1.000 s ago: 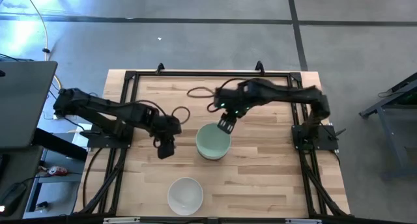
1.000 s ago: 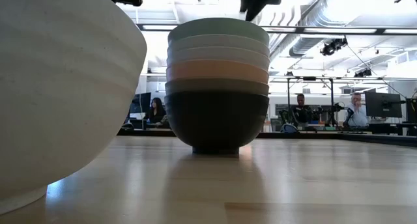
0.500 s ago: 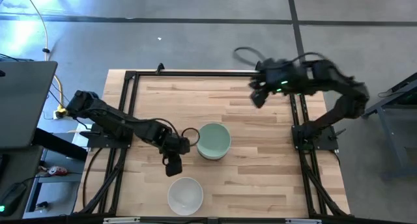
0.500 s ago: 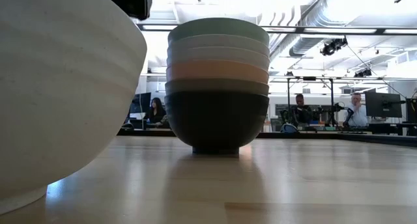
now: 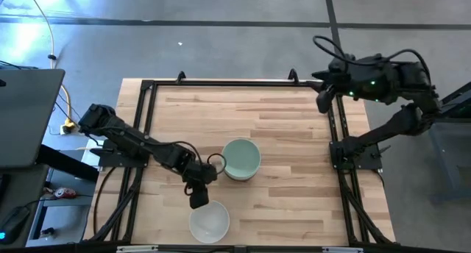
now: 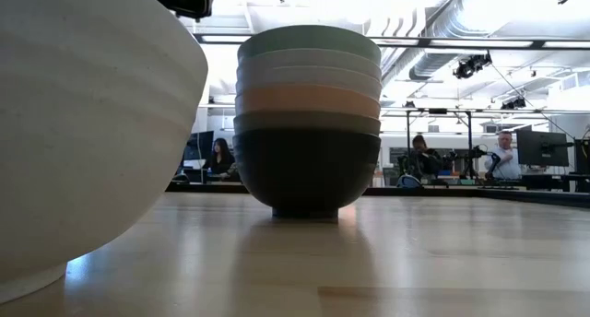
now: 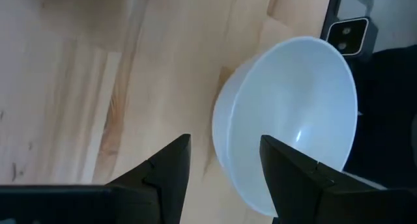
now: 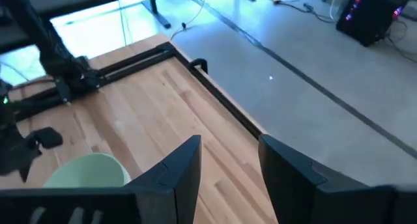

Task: Nest bowls inside each other
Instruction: Stack the white bowl on the green bowl

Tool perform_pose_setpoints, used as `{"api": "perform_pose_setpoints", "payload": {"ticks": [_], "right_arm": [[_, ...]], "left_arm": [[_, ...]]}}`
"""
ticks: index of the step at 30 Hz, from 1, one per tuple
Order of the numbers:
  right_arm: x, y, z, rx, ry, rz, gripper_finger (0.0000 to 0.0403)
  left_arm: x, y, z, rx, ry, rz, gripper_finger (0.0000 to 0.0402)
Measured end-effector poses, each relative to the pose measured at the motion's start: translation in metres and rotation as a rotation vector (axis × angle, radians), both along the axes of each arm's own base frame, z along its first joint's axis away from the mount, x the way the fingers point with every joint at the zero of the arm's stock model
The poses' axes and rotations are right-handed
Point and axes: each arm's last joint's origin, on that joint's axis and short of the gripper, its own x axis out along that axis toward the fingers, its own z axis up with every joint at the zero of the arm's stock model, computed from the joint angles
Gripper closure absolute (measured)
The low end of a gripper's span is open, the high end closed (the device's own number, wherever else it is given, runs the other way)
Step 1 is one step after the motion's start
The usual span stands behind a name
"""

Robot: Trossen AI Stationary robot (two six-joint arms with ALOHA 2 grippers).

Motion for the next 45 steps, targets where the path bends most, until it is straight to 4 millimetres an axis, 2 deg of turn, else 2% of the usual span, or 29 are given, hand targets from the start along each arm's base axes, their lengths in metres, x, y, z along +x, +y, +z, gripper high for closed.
{"api": "perform_pose_setpoints", "payload": {"ticks": [4,10,13,22,29,33,38,45], "right_arm": [[-0.001,0.001,0.000,-0.045,0.045,0.095,0.0256],[-0.001,0.007,-0.002,-0.090,0.128,0.360,0.0256],[-0.009,0.009,0.000,-0.102,0.122,0.446,0.0256],[-0.067,0.014,0.022,-0.123,-0.138,0.608,0.0256],[-0.110,0.018,0.026,-0.117,-0.274,0.719,0.0256],[-0.123,0.021,0.016,-0.081,-0.300,0.829,0.0256],[-0.123,0.023,-0.011,-0.033,-0.312,0.870,0.0256],[-0.118,0.026,-0.057,0.015,-0.395,0.978,0.0256]], "left_arm": [[-0.001,-0.006,0.001,-0.004,-0.014,-0.014,0.0229],[-0.002,-0.012,0.001,0.017,-0.022,0.005,0.0229],[-0.001,-0.013,-0.001,0.040,-0.024,0.033,0.0229],[0.014,-0.028,-0.033,0.002,0.032,0.018,0.0229],[0.021,-0.033,-0.041,0.015,0.058,0.012,0.0229],[0.020,-0.031,-0.041,0.066,0.060,0.036,0.0229],[0.019,-0.028,-0.043,0.077,0.086,0.042,0.0233],[0.019,-0.026,-0.042,0.076,0.086,0.048,0.0285]]}}
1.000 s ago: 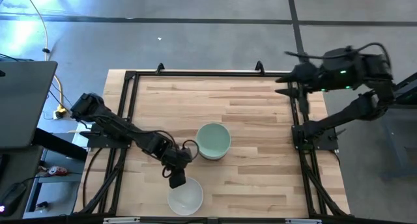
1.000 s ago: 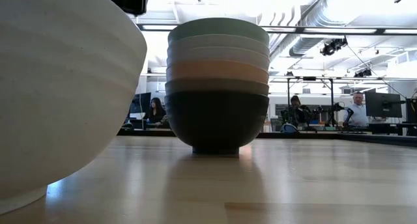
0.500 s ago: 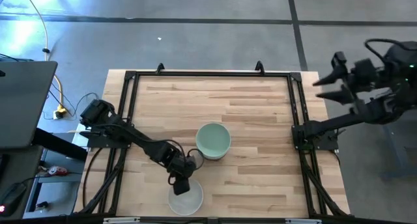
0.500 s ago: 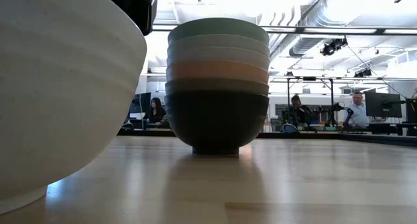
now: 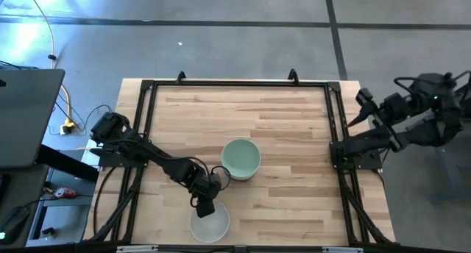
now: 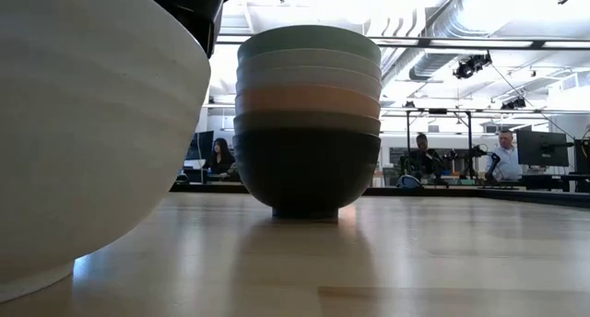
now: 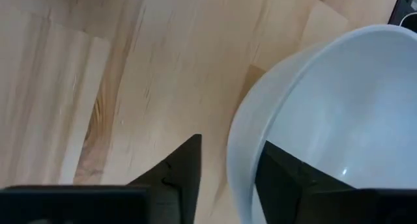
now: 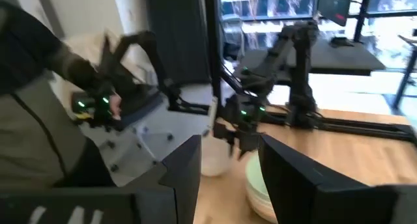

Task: Nest bowls inside each other
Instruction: Stack the white bowl on the green bowl

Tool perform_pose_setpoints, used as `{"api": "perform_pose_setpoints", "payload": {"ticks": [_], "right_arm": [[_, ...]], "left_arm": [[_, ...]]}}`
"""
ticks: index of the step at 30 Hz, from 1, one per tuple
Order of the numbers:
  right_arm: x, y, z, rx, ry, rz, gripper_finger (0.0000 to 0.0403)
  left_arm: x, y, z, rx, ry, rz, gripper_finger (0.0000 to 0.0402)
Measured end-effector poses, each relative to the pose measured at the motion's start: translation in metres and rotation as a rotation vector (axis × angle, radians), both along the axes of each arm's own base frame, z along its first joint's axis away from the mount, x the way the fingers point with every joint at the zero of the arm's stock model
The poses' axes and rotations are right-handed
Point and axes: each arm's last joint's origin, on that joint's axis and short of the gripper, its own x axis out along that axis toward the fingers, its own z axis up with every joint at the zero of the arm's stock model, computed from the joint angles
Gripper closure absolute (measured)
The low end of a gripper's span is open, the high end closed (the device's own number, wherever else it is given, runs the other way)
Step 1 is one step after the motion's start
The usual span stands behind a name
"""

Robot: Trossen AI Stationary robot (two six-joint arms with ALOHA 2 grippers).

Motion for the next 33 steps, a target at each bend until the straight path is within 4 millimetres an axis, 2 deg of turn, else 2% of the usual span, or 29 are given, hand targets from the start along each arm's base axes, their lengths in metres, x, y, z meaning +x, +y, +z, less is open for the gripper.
{"api": "perform_pose_setpoints", "payload": {"ticks": [5,13,19,23,26,33], "right_arm": [[-0.001,0.001,-0.029,0.096,-0.060,0.045,0.0256],[0.003,0.002,-0.081,0.237,-0.107,0.072,0.0256],[0.015,0.002,-0.123,0.331,-0.038,0.058,0.0256],[0.024,0.002,-0.151,0.396,0.045,0.039,0.0256],[0.031,0.002,-0.167,0.425,0.039,0.045,0.0256],[0.039,0.004,-0.189,0.474,0.002,0.127,0.0256]], "left_arm": [[0.000,0.000,0.000,0.000,-0.002,0.000,0.0321],[0.000,0.000,0.000,0.003,-0.004,0.001,0.0340],[0.000,0.000,0.000,0.008,-0.003,0.005,0.0394],[-0.001,0.001,0.000,0.018,0.011,0.009,0.0398],[-0.002,0.002,-0.001,0.016,0.020,0.015,0.0399],[-0.004,0.011,0.000,0.025,0.082,0.026,0.0400]]}}
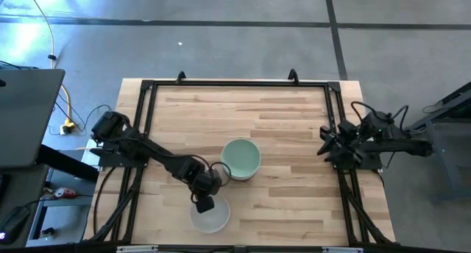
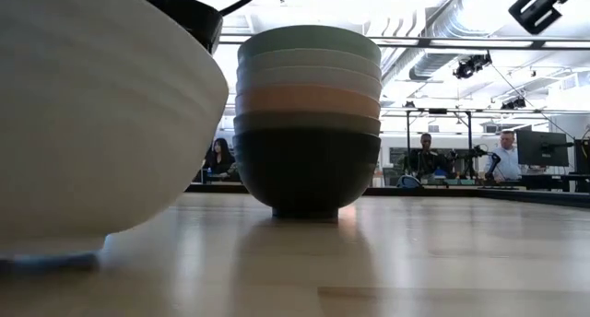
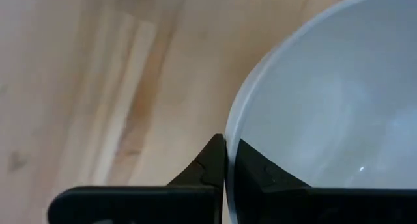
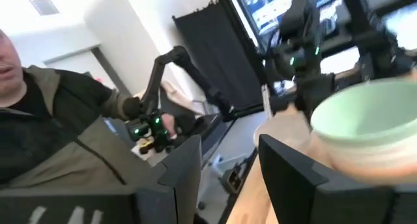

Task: Nest bowls inside each other
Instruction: Stack the white bowl on the green bowl

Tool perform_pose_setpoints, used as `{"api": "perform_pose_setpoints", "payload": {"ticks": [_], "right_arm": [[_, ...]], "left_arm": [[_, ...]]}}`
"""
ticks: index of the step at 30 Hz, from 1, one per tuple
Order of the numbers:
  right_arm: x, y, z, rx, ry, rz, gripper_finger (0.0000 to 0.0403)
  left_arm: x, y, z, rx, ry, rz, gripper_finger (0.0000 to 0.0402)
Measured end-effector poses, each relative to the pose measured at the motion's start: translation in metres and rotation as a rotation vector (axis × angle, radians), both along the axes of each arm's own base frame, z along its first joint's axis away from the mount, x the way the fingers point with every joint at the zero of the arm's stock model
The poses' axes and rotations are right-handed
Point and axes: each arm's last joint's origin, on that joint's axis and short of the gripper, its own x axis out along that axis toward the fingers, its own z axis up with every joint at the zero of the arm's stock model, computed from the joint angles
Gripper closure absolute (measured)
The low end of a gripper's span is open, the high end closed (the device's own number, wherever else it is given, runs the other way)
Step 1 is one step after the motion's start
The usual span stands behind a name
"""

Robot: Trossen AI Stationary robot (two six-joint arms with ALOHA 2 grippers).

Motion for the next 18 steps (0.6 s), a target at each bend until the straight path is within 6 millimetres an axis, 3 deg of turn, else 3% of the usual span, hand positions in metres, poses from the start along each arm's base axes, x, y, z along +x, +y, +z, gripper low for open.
{"api": "perform_pose_setpoints", "payload": {"ticks": [7,18], "right_arm": [[0.003,0.000,-0.010,0.012,0.053,0.013,0.0264],[0.003,0.000,-0.011,-0.083,0.011,0.002,0.0286]], "left_arm": [[0.003,0.013,0.016,0.041,0.036,-0.046,0.0401],[-0.008,0.033,0.076,0.036,-0.061,0.014,0.0401]]}}
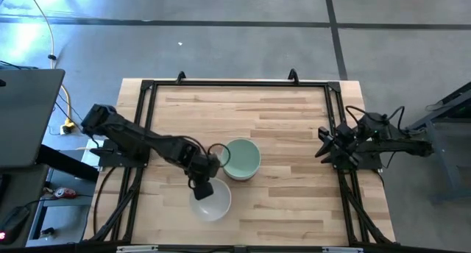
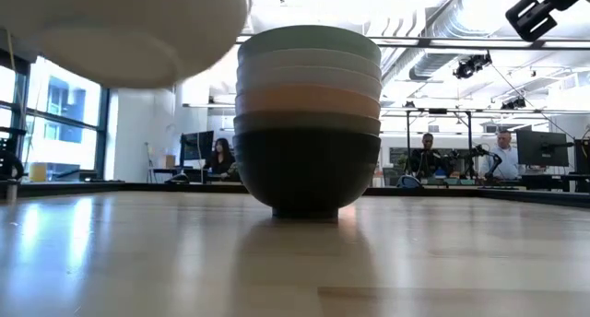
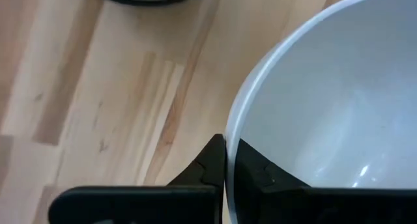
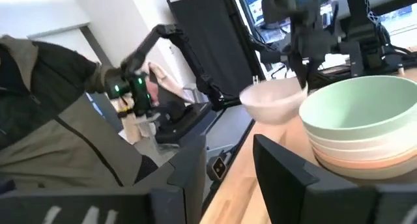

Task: Nest bowls inside each other
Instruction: Stack the white bowl on the green bowl

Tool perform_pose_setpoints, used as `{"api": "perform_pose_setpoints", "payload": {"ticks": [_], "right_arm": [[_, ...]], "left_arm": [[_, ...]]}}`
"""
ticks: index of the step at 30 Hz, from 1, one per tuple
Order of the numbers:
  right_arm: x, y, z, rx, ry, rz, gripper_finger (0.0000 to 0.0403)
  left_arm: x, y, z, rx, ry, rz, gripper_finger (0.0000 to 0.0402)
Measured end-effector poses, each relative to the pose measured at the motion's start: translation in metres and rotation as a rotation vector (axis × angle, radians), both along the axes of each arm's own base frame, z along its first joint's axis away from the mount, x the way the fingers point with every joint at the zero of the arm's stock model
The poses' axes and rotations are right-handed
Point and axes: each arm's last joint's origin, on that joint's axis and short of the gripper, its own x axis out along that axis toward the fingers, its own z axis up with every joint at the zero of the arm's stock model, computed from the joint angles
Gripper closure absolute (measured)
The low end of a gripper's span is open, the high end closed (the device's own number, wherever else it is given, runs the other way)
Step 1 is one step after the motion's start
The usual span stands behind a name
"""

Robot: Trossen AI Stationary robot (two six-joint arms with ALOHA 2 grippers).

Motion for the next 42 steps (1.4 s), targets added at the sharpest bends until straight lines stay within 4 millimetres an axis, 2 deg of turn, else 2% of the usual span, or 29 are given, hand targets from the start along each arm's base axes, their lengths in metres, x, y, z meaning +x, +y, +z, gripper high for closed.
{"api": "perform_pose_setpoints", "payload": {"ticks": [8,13,18,23,27,34,42], "right_arm": [[0.001,-0.001,-0.007,-0.008,0.068,-0.043,0.0286],[0.001,-0.002,-0.014,0.003,0.155,-0.090,0.0286],[0.000,-0.003,-0.017,-0.008,0.183,-0.101,0.0286],[0.001,-0.003,-0.017,-0.041,0.167,-0.131,0.0286],[0.001,-0.004,-0.017,-0.065,0.156,-0.155,0.0286],[0.002,-0.005,-0.015,-0.067,0.135,-0.205,0.0286],[0.002,-0.005,-0.014,-0.059,0.129,-0.205,0.0286]], "left_arm": [[-0.008,0.024,0.052,0.032,0.031,0.076,0.0401],[-0.005,0.044,0.082,0.061,-0.038,0.110,0.0401],[-0.004,0.065,0.103,0.093,-0.098,0.160,0.0401],[-0.004,0.084,0.108,0.108,-0.112,0.217,0.0401],[0.000,0.095,0.104,0.111,-0.102,0.252,0.0401],[0.024,0.102,0.096,0.101,-0.151,0.230,0.0401],[0.051,0.113,0.100,0.139,-0.150,0.191,0.0401]]}}
